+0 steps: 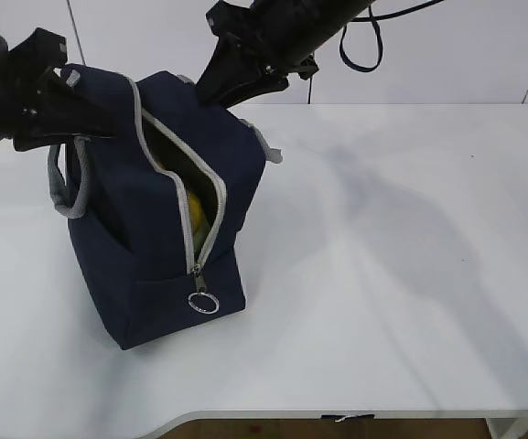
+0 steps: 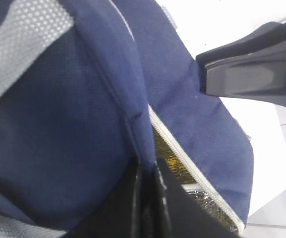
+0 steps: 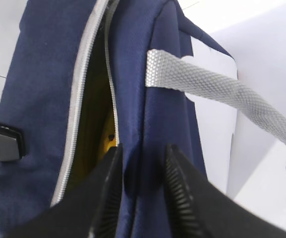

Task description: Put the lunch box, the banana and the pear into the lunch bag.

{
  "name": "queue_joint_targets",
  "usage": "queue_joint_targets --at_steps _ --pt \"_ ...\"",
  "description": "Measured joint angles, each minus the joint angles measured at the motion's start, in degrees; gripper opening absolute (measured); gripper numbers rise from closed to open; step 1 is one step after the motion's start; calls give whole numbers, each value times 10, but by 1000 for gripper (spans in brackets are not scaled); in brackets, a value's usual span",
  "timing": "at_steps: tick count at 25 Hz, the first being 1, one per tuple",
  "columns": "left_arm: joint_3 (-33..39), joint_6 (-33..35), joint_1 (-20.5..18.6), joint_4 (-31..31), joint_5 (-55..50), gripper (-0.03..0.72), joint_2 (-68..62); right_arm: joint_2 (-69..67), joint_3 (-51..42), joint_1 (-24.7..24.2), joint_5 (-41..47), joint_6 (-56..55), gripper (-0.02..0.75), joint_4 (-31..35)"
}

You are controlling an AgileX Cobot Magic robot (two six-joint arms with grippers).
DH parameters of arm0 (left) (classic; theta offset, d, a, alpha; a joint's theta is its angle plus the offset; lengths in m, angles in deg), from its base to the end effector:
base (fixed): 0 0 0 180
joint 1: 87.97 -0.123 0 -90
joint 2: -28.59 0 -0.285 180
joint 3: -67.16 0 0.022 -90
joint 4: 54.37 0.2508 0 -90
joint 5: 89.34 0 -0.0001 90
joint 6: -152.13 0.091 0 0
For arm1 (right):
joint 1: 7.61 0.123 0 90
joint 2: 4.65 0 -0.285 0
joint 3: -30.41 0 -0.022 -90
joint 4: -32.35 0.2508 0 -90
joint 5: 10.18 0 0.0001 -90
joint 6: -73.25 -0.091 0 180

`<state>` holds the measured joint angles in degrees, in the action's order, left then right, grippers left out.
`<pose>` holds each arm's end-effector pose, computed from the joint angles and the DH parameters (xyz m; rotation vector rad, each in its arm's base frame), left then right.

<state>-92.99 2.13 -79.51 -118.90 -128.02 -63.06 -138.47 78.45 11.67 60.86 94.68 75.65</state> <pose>0.2958 -0.0960 0.2876 -0.0800 2.3320 -1.0154 0.4334 0.2142 0.3087 -0.7639 2.4407 1.0163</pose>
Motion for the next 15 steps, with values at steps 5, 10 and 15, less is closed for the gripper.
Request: queue_joint_targets --at_steps 5,10,15 --pt "0 0 0 0 0 4 0 -1 0 0 0 0 240 0" --pt "0 0 0 0 1 4 0 -6 0 0 0 0 241 0" --pt "0 0 0 0 8 4 0 -10 0 1 0 4 223 1"
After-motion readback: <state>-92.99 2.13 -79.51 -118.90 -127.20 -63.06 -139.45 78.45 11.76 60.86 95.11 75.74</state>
